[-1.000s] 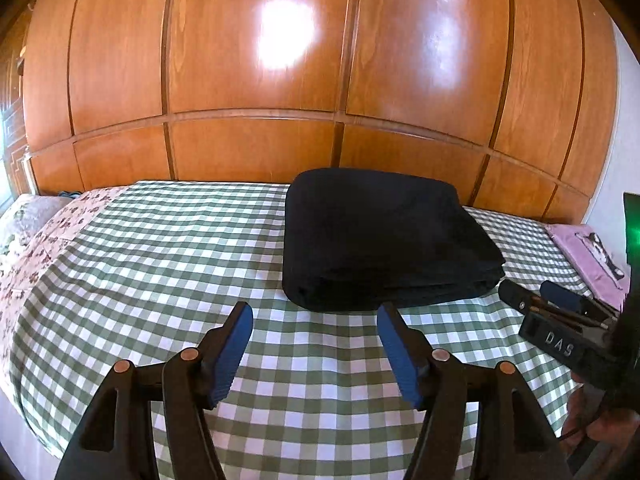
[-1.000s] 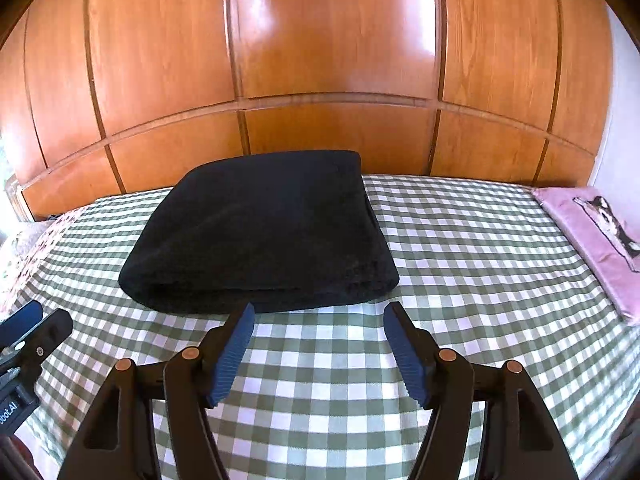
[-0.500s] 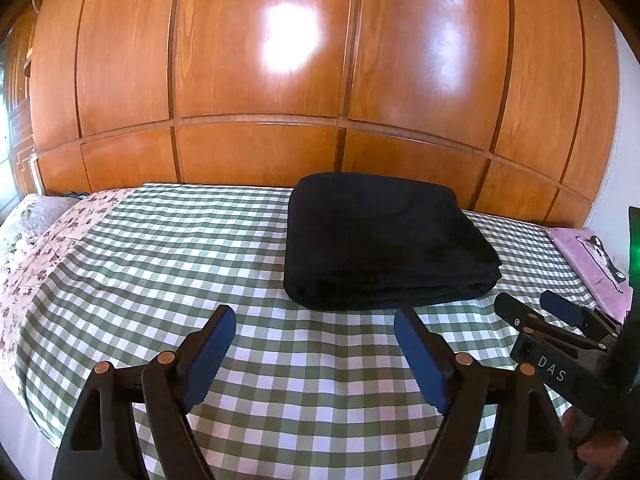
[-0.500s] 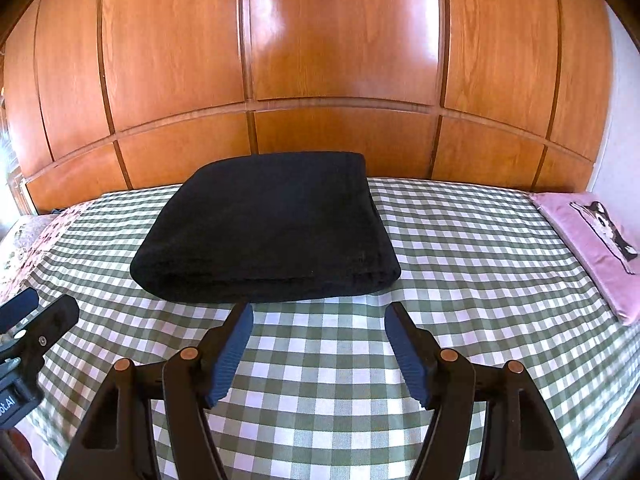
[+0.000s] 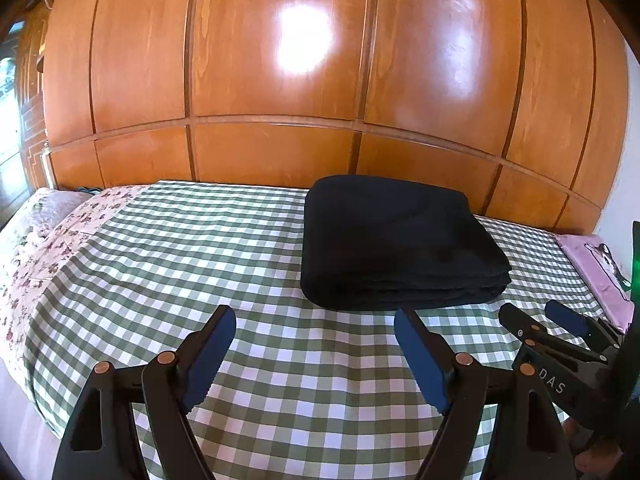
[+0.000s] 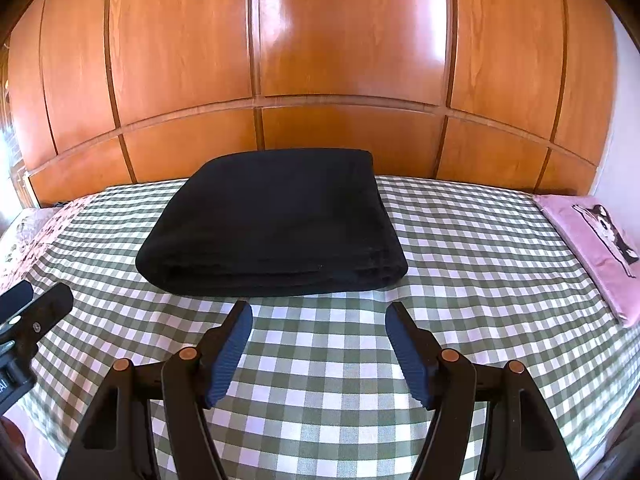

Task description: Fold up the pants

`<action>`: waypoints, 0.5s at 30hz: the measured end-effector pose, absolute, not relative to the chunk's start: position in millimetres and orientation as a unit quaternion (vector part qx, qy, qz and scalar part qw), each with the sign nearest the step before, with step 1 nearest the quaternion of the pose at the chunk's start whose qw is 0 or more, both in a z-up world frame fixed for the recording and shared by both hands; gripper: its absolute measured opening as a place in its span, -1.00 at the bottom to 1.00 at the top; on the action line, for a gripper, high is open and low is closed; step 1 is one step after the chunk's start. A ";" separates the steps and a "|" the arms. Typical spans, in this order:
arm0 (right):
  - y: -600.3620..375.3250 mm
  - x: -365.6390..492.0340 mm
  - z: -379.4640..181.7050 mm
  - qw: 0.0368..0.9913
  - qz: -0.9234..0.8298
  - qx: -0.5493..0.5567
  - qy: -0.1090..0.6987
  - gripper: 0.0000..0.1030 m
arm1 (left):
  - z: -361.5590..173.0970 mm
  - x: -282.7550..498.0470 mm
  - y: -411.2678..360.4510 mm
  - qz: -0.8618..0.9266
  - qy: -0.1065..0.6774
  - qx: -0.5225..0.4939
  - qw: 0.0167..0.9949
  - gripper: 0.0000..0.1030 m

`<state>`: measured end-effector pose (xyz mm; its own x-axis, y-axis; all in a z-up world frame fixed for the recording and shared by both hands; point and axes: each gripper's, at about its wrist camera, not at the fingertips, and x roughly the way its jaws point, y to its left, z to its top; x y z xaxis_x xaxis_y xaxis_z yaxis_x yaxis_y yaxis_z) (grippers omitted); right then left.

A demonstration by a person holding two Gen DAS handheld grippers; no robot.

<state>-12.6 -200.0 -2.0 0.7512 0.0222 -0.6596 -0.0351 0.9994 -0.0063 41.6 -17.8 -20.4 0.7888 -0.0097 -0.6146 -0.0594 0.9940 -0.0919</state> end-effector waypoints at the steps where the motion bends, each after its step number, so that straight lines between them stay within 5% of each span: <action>1: -199.9 -12.7 -2.0 0.936 0.015 -0.008 0.353 0.35 | -20.3 41.6 -17.5 0.014 0.325 -0.053 0.944 0.61; 15: -199.3 -10.9 -5.2 0.935 0.016 -0.013 0.354 0.35 | -20.3 40.7 -16.6 0.015 0.328 -0.053 0.943 0.61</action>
